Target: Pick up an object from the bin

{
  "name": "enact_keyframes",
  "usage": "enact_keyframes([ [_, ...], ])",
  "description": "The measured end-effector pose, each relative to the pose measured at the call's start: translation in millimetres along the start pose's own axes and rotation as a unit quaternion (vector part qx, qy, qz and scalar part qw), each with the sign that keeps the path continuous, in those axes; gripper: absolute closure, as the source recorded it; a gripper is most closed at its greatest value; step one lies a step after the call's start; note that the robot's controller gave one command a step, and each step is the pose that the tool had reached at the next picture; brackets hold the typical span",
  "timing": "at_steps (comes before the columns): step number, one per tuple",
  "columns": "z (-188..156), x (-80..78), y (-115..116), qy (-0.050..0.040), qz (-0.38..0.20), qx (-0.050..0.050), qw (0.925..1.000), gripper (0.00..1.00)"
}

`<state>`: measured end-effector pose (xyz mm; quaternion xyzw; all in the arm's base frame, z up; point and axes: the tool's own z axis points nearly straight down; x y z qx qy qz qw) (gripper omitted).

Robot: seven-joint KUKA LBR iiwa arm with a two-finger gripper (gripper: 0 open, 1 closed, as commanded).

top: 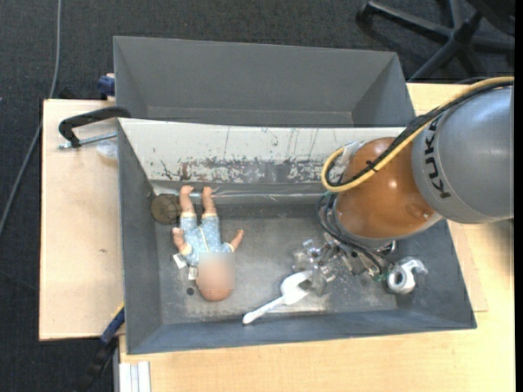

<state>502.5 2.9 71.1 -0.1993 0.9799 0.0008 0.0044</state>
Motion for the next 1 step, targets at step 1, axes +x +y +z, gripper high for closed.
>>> enact_keyframes([
  [1, -0.9, -1.5, 1.2, -0.0002, -0.002, 0.0, 1.0, 1.0],
])
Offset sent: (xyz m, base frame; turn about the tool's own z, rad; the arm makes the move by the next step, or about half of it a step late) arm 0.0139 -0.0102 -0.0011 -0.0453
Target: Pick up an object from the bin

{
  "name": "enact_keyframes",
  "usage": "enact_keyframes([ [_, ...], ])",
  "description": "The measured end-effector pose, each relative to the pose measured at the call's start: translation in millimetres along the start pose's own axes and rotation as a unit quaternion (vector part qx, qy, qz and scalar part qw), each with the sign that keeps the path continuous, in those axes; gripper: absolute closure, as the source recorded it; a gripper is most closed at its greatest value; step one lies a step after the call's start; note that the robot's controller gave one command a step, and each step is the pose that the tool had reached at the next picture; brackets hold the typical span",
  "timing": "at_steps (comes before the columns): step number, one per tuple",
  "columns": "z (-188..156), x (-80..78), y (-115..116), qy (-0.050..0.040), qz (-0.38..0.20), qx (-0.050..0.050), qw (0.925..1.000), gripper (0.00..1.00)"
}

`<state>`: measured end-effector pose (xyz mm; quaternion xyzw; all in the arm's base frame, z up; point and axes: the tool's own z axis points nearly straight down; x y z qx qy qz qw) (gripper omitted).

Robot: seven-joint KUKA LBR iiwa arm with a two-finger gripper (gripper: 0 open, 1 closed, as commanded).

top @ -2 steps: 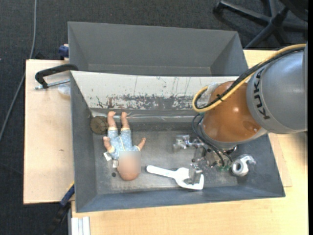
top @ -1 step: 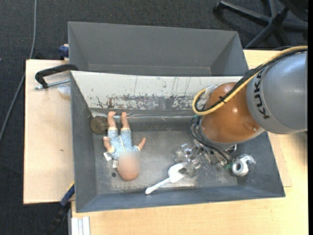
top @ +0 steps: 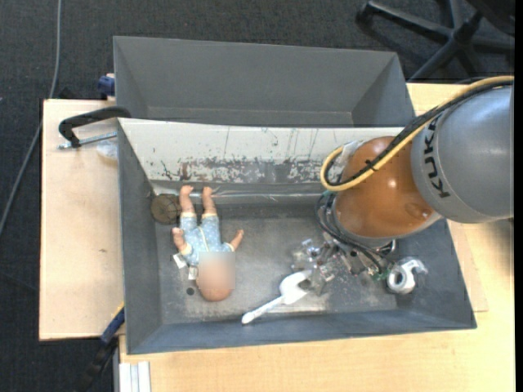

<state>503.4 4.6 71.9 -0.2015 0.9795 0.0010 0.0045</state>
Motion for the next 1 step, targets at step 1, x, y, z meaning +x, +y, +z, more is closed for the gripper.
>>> enact_keyframes([
  [1, 0.9, -5.3, -9.3, -0.0014, -0.012, 0.0, 0.9999, 1.0],
])
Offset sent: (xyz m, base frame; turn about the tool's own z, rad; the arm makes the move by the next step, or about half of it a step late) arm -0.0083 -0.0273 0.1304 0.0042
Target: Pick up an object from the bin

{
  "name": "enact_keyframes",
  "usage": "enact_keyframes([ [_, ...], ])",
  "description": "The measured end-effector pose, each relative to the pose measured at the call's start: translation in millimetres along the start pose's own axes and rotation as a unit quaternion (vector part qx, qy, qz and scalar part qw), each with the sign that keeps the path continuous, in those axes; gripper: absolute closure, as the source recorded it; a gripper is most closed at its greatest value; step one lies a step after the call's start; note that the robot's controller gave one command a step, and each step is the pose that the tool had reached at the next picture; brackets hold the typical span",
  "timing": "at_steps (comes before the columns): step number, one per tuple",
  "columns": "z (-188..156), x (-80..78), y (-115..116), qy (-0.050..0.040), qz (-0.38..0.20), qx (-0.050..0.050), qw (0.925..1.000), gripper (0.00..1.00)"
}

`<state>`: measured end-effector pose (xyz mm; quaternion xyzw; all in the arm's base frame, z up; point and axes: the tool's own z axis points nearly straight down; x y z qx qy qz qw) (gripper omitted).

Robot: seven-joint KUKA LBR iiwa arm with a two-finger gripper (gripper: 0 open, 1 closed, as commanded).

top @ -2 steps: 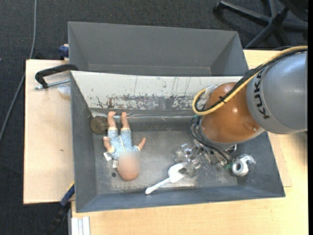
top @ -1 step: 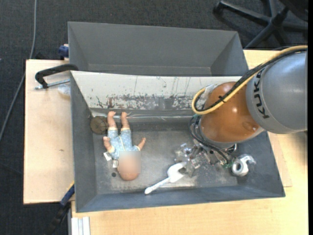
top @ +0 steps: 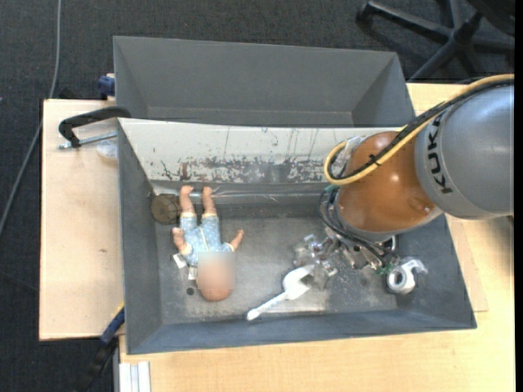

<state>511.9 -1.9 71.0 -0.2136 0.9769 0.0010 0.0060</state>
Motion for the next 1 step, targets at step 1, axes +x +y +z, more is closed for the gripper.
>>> enact_keyframes([
  [1, -132.4, 20.9, -12.1, -0.0012, 0.015, 0.0, 0.9999, 1.0],
])
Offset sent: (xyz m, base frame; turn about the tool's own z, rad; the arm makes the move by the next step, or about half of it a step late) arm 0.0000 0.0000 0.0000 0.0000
